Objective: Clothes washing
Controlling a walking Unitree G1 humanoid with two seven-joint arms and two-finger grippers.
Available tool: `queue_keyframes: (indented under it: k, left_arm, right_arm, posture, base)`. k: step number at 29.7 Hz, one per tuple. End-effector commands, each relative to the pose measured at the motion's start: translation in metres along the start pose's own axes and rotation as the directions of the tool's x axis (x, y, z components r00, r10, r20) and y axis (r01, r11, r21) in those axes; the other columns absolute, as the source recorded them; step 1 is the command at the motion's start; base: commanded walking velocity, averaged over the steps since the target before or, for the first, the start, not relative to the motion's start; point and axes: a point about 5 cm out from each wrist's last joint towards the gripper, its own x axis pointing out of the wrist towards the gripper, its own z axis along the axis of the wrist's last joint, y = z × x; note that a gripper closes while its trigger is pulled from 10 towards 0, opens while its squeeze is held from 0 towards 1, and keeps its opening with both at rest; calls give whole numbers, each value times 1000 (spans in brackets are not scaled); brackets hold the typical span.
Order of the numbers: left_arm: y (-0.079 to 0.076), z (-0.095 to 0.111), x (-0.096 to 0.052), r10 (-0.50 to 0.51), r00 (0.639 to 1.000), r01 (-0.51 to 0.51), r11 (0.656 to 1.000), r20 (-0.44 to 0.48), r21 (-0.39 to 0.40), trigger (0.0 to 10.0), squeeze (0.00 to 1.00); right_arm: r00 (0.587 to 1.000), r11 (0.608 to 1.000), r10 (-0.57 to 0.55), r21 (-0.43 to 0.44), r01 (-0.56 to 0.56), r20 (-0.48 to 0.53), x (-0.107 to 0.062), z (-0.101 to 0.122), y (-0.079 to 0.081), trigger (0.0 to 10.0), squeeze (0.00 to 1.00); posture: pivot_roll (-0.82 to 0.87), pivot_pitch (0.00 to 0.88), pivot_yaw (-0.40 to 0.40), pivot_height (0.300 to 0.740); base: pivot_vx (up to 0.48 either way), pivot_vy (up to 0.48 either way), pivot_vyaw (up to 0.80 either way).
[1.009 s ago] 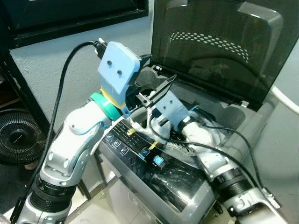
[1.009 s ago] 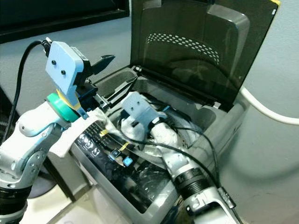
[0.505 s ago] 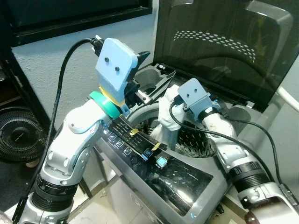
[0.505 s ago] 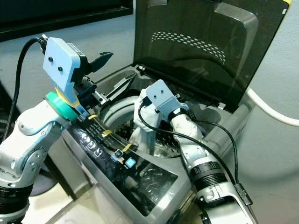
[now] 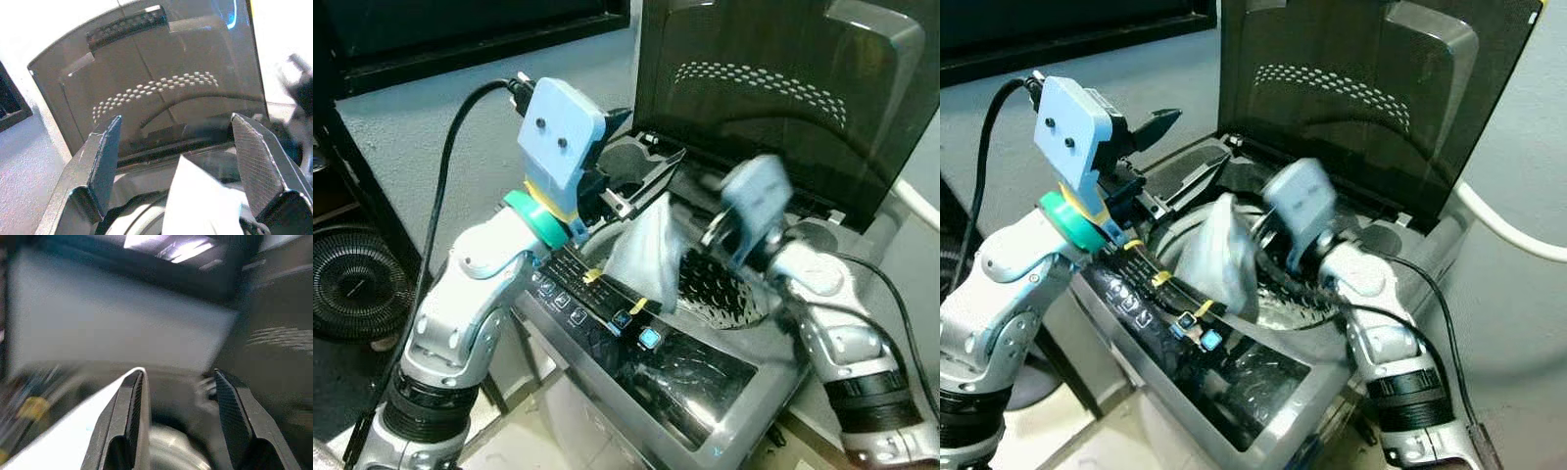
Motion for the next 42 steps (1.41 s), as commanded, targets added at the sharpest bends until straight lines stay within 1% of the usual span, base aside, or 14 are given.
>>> queue_keyframes:
  k: [1,4,13,14,15,16,17,19,21,31,34,39,41,42]
  left_arm:
    - [1,12,0,-9,999,10,1000,47,-17,10000,0]
    - [0,18,-1,-23,997,26,999,73,-32,10000,0]
    - [-4,17,-2,-47,997,49,998,59,-44,10000,0]
    - [-3,16,-4,-46,998,48,998,48,-37,10000,0]
    - [-3,15,-5,-45,998,46,998,40,-32,10000,0]
    - [-3,14,-5,-46,998,47,998,35,-29,10000,0]
    - [-3,14,-5,-46,998,47,998,35,-29,10000,0]
    - [-4,14,-6,-48,998,49,998,32,-30,10000,0]
    - [-4,14,-6,-50,998,51,998,31,-31,10000,0]
    - [-4,14,-6,-49,999,50,998,23,-29,10000,0]
    - [-3,15,-7,-48,999,48,998,19,-29,10000,0]
    - [-3,15,-7,-49,999,49,998,18,-32,10000,0]
    - [-3,14,-8,-50,999,51,998,15,-39,10000,0]
    - [-3,14,-8,-50,999,51,998,15,-39,10000,0]
  right_arm:
    - [993,995,-92,39,89,75,-1,10,-7,10000,0]
    - [969,969,-227,116,216,96,-7,8,-15,10000,0]
    - [965,954,-242,205,218,100,-12,8,-14,10000,0]
    - [999,998,-16,66,14,34,-19,6,0,10000,0]
    - [988,989,150,-14,-150,-46,-27,2,12,10000,0]
    - [944,946,284,-112,-305,-171,-36,-4,15,10000,0]
    - [944,946,284,-112,-305,-171,-36,-4,15,10000,0]
    - [879,872,360,-223,-436,-312,-46,-5,8,10000,0]
    - [858,840,373,-263,-474,-353,-48,3,-3,10000,0]
    - [884,847,363,-290,-445,-295,-44,22,-16,10000,0]
    - [896,869,393,-234,-435,-207,-45,40,-17,10000,0]
    - [902,880,401,-208,-427,-159,-46,45,-16,10000,0]
    - [938,929,340,-131,-346,-66,-45,45,-18,10000,0]
    - [938,929,340,-131,-346,-66,-45,45,-18,10000,0]
  posture:
    - [-24,95,92,740]
    - [-19,94,91,740]
    - [-15,91,94,740]
    - [-22,86,102,740]
    - [-22,86,102,740]
    - [-25,87,103,740]
    - [-25,87,103,740]
    - [-25,87,103,740]
    - [-34,85,101,740]
    - [-25,90,100,740]
    - [-22,94,104,740]
    - [-25,95,107,740]
    - [-29,95,112,740]
    - [-29,95,112,740]
  base:
    - [0,0,0]
    - [0,0,0]
    - [0,0,0]
    - [0,0,0]
    - [0,0,0]
    - [0,0,0]
    - [0,0,0]
    - [0,0,0]
    - [0,0,0]
    - [0,0,0]
    - [0,0,0]
    - [0,0,0]
    - [0,0,0]
    - [0,0,0]
